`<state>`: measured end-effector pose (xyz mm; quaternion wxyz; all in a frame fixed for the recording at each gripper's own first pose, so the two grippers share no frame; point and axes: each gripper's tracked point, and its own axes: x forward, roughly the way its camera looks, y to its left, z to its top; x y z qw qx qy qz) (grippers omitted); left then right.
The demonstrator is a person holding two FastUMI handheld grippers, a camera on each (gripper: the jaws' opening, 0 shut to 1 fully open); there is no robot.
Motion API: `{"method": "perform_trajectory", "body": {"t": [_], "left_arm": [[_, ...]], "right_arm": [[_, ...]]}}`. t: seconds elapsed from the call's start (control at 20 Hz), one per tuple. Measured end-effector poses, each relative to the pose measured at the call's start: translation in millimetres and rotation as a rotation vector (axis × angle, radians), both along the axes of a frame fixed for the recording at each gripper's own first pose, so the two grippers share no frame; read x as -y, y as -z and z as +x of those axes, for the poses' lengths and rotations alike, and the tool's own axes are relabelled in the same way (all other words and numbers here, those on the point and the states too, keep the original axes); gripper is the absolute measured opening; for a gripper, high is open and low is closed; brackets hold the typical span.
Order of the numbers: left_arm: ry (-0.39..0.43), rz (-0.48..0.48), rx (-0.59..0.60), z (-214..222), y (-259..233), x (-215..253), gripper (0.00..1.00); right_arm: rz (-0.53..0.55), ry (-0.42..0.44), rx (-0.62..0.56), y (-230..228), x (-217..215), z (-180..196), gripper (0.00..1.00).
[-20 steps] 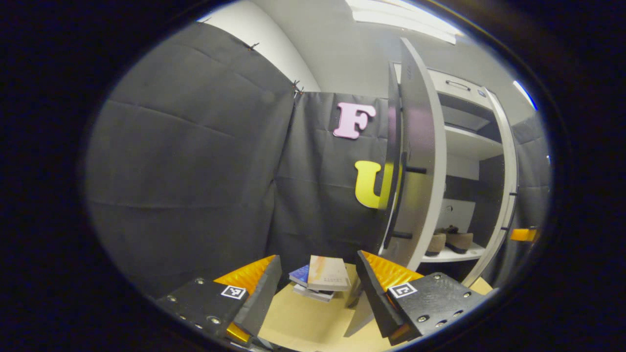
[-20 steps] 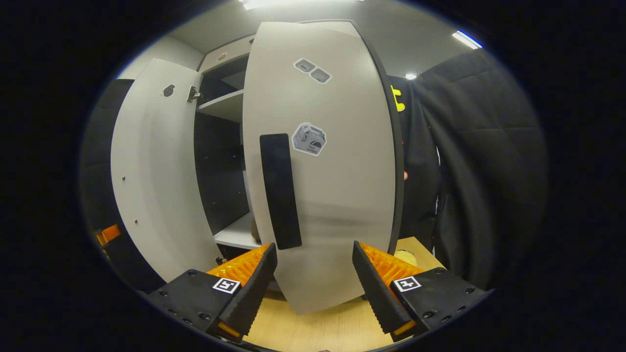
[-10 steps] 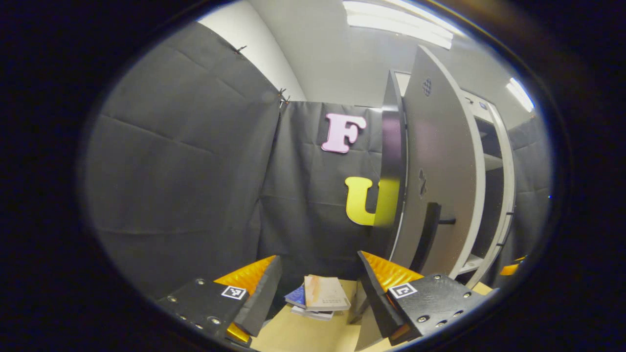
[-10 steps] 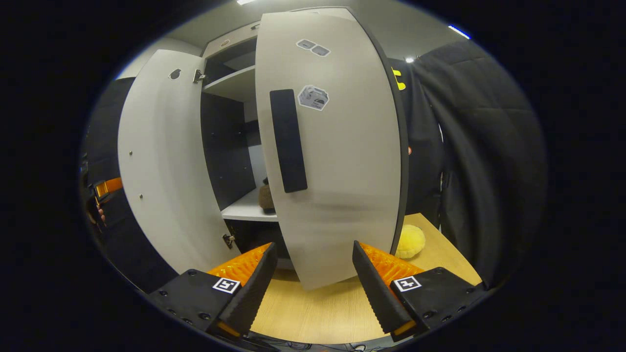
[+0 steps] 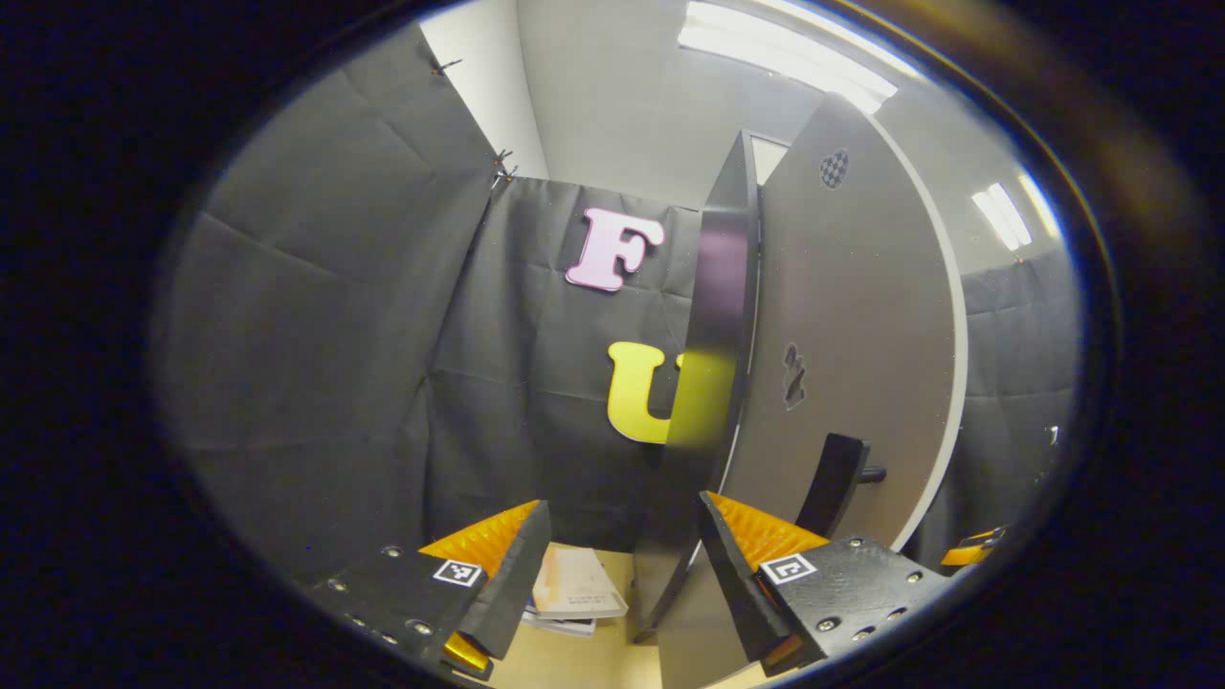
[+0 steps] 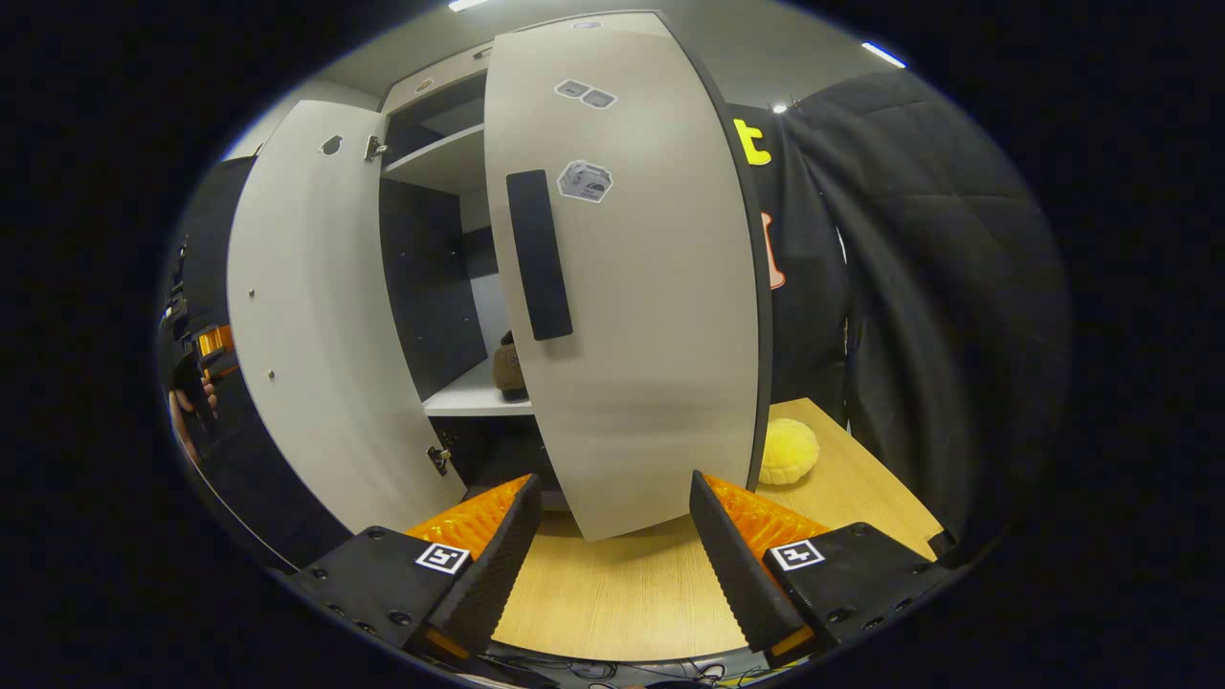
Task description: Grab one shoe with the right hand and put it into the shoe cabinet, grab the other shoe with the left hand and put it into the shoe cabinet; then close the right door with the right hand and the left door with the left hand.
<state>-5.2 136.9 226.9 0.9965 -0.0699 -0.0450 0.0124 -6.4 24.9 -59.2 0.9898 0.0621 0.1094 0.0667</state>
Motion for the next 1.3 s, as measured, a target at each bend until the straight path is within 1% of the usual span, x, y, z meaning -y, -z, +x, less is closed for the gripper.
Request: {"method": "perform_trajectory", "body": {"t": [0.15,0.2,0.25,0.3,0.35,0.4,0.5,0.7,0.95,1.1,1.15,1.3], "left_arm": [[0.052,0.009,0.006,-1,-6,3,0.89],[0.048,0.032,-0.001,-8,-6,-1,0.88],[0.034,0.055,-0.006,2,-3,0,0.92],[0.020,0.074,-0.005,2,-4,-2,0.95],[0.008,0.093,-0.010,3,-5,0,0.82],[-0.004,0.113,-0.009,3,-6,0,0.95],[-0.016,0.148,-0.010,4,-5,-2,0.95],[-0.006,0.170,-0.018,4,-6,4,0.95],[0.033,0.211,-0.023,7,-5,29,0.96],[0.070,0.202,-0.018,11,-6,49,0.96],[0.083,0.189,-0.016,11,-4,58,0.89],[0.089,0.145,-0.010,10,1,86,0.88]], "right_arm": [[-0.004,0.019,0.011,-1,9,-4,0.98],[-0.007,0.021,0.008,1,11,-5,0.98],[-0.006,0.024,0.007,1,13,-6,0.98],[-0.003,0.028,0.005,3,15,-7,0.98],[0.003,0.030,0.003,4,16,-7,0.98],[0.012,0.030,0.003,4,17,-8,0.98],[0.022,0.038,0.013,3,19,-9,0.98],[0.031,0.043,0.011,5,26,-10,0.98],[0.030,0.039,0.004,7,32,-13,0.98],[0.030,0.040,0.004,7,39,-14,0.98],[0.029,0.042,0.005,7,43,-14,0.98],[0.027,0.048,0.003,8,58,-17,0.98]]}}
